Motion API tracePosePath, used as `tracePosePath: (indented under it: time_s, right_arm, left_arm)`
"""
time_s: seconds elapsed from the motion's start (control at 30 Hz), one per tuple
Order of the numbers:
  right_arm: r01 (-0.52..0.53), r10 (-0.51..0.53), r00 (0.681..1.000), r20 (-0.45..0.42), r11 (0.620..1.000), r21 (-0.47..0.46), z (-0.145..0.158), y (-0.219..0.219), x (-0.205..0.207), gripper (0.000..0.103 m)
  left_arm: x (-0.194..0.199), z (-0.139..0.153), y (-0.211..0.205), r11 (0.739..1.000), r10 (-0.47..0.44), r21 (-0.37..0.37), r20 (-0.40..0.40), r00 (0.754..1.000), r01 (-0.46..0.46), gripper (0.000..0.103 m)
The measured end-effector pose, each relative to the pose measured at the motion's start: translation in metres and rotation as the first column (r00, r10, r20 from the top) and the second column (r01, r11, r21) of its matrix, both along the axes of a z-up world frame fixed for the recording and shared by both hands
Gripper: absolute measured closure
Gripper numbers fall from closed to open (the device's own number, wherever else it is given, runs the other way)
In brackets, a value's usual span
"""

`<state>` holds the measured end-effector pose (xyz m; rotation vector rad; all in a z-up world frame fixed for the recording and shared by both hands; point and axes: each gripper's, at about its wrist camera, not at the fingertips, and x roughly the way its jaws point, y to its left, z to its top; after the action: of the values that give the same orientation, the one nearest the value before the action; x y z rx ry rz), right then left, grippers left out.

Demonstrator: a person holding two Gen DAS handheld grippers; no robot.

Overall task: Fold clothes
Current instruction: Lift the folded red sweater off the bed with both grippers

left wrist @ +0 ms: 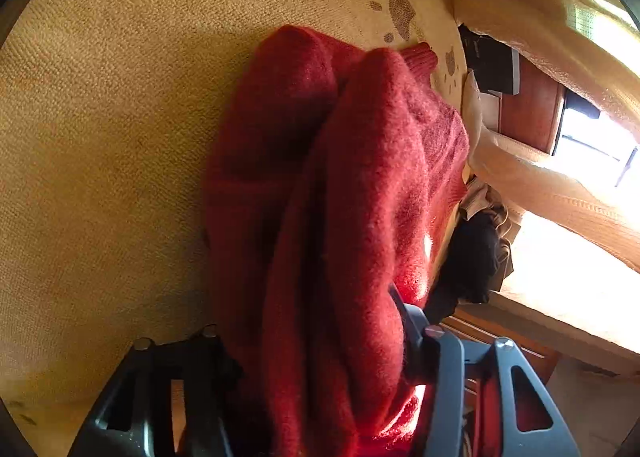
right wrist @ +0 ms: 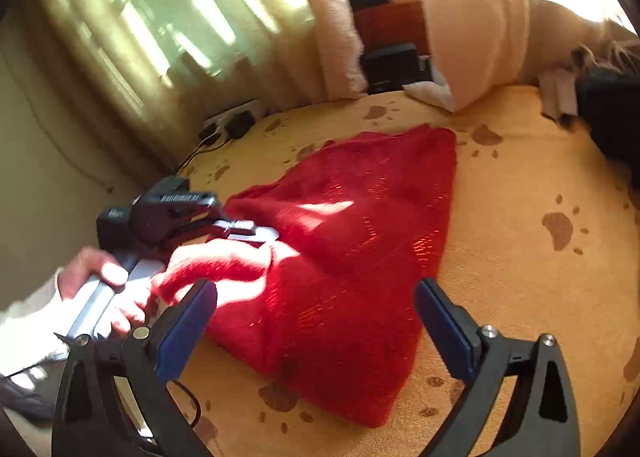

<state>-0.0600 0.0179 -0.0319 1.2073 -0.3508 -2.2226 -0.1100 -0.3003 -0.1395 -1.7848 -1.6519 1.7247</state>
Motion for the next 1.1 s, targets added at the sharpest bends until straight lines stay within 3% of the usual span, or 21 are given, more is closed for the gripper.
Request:
tracePosePath:
  time_s: [0.07,0.17,0.23,0.27,0.3,0.33,0.57,1.03,1.1]
  right_arm:
    - [0.086,-0.083,0.995,0.062,0.995,-0.054,-0.006,0.023,-0.029,0.003]
    - [0.109,-0.103,0.991,0.084,0.992,-0.067,-0.013,0.032,-0.070,0.010]
    - [0.107,-0.098,0.989,0.106,0.991,-0.076,-0.019,0.030,-0.096,0.026]
    - [0.109,-0.099,0.987,0.123,0.991,-0.078,-0.024,0.027,-0.107,0.047]
    - [0.111,-0.102,0.985,0.139,0.992,-0.065,-0.030,0.023,-0.117,0.060]
    - [0.114,-0.106,0.983,0.149,0.992,-0.045,-0.036,0.019,-0.125,0.062]
    - [0.124,-0.125,0.964,0.236,0.992,0.020,-0.072,0.005,-0.146,0.062]
    - [0.123,-0.066,0.954,0.292,0.976,-0.180,-0.089,0.005,-0.148,0.061]
    - [0.097,-0.051,0.962,0.270,0.982,-0.160,-0.087,0.002,-0.148,0.066]
  left_arm:
    - [0.001,-0.001,-0.001,1.000,-0.004,0.002,-0.006,1.000,0.004,0.057]
    - [0.002,-0.001,-0.002,1.000,-0.004,0.016,-0.015,1.000,0.004,0.057]
    - [0.003,-0.004,-0.004,0.999,0.003,0.038,-0.020,1.000,-0.003,0.057]
    - [0.005,-0.006,-0.006,0.998,0.014,0.060,-0.023,1.000,-0.013,0.057]
    - [0.006,-0.009,-0.008,0.996,0.025,0.084,-0.026,0.999,-0.023,0.058]
    - [0.008,-0.011,-0.010,0.994,0.035,0.103,-0.031,0.999,-0.031,0.058]
    - [0.013,-0.018,-0.013,0.985,0.060,0.163,-0.050,0.997,-0.052,0.059]
    - [0.010,-0.014,-0.011,0.985,0.020,0.174,-0.102,0.995,-0.002,0.058]
    - [0.009,-0.012,-0.010,0.986,0.013,0.167,-0.109,0.994,0.006,0.058]
